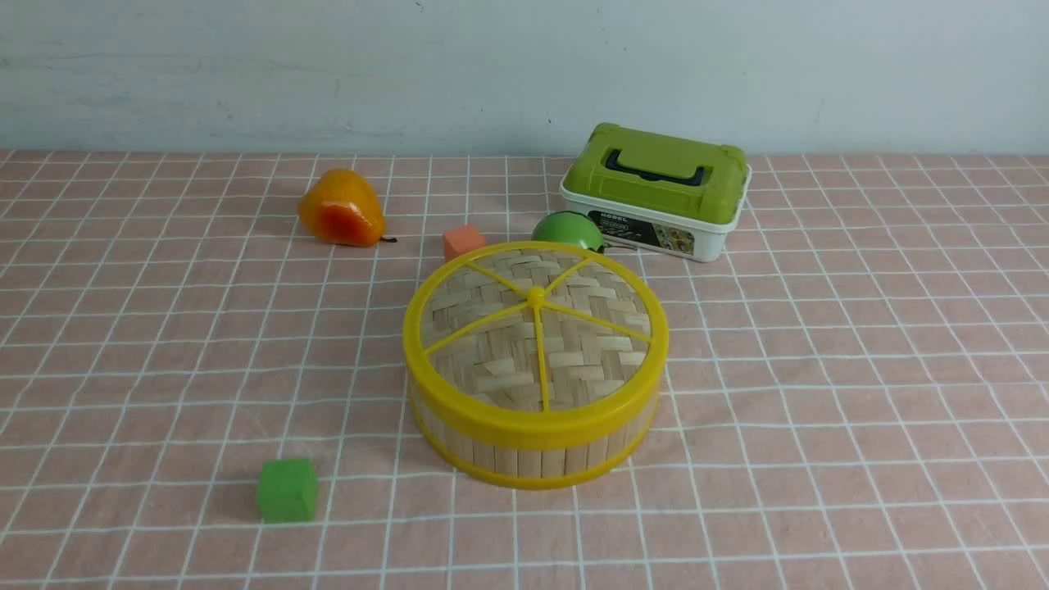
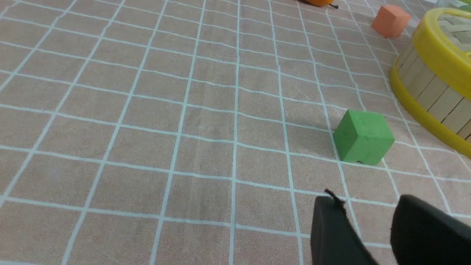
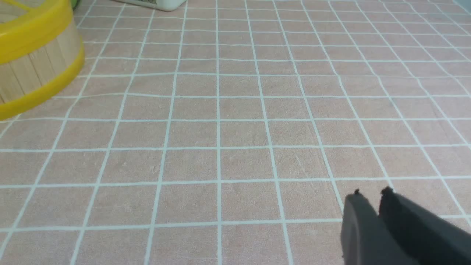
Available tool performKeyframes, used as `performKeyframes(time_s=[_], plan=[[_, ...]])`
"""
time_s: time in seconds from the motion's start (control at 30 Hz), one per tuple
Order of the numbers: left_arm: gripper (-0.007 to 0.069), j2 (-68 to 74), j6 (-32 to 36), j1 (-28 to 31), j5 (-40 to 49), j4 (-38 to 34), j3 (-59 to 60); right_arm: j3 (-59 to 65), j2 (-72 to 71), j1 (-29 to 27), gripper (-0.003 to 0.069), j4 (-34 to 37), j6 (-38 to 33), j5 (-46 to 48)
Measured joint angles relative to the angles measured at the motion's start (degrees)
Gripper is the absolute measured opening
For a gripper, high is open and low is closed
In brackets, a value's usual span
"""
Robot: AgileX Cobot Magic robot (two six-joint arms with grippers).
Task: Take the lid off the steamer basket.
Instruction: Use the right arm to lift the lid of the steamer
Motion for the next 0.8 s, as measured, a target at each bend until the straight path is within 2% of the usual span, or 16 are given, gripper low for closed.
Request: performKeyframes(time_s=[0.8], plan=[[0.0239,0.0,0.0,0.0,0.0,0.0,0.0,0.0,0.0,0.0,0.0066,0.0,-0.19,0.0]])
